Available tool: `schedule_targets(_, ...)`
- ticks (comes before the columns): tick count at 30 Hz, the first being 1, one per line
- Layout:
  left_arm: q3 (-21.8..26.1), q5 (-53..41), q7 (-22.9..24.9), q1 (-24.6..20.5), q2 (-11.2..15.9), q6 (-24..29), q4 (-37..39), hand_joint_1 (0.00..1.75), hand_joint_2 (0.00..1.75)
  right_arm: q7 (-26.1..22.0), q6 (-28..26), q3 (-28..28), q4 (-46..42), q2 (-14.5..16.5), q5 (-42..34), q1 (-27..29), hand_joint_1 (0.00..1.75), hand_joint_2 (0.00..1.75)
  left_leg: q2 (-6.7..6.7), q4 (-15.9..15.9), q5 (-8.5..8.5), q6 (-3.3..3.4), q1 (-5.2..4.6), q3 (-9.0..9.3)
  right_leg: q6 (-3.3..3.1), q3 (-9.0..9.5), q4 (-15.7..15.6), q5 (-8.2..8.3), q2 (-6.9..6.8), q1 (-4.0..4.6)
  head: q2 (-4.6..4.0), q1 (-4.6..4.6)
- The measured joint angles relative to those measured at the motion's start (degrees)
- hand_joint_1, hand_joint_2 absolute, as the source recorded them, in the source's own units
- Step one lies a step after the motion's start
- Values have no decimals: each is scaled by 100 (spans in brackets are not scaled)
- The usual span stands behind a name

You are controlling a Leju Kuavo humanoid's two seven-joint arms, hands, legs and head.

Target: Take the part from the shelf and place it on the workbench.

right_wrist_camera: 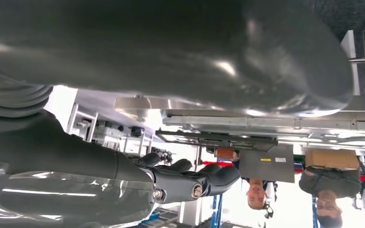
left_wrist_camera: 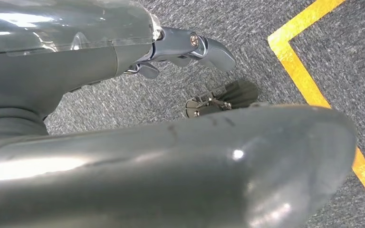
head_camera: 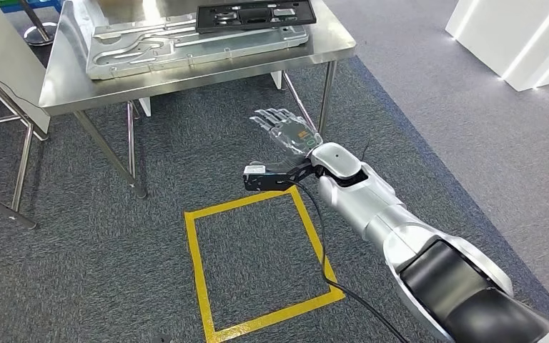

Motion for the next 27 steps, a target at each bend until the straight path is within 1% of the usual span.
schedule_targets(5,-25,3,0,0,0,16,0,0,0,-115,-185,-267,7,-43,-105,315,0,0,-1,11,-1,-4,-1,-15,11,-5,0,7,-2,-2,0,0)
schedule_targets(12,-39,1,-3,3,-1,49,0,0,0,-185,-179,-524,-10,-86,-120,597,0,0,-1,17,3,-6,-1,-29,31,-17,0,20,-1,-4,0,0)
schedule_targets(21,-143,-26,-59,11,-10,120,1,0,0,-302,60,-701,-89,-159,-178,683,0,0,-1,18,12,-5,-1,-37,39,-22,0,27,-1,-5,0,0)
schedule_targets(27,-172,-21,-61,12,-11,101,1,0,0,-320,70,-738,-87,-184,-137,672,0,0,-2,24,12,-2,-3,-39,42,-23,-1,28,-1,-7,0,0)
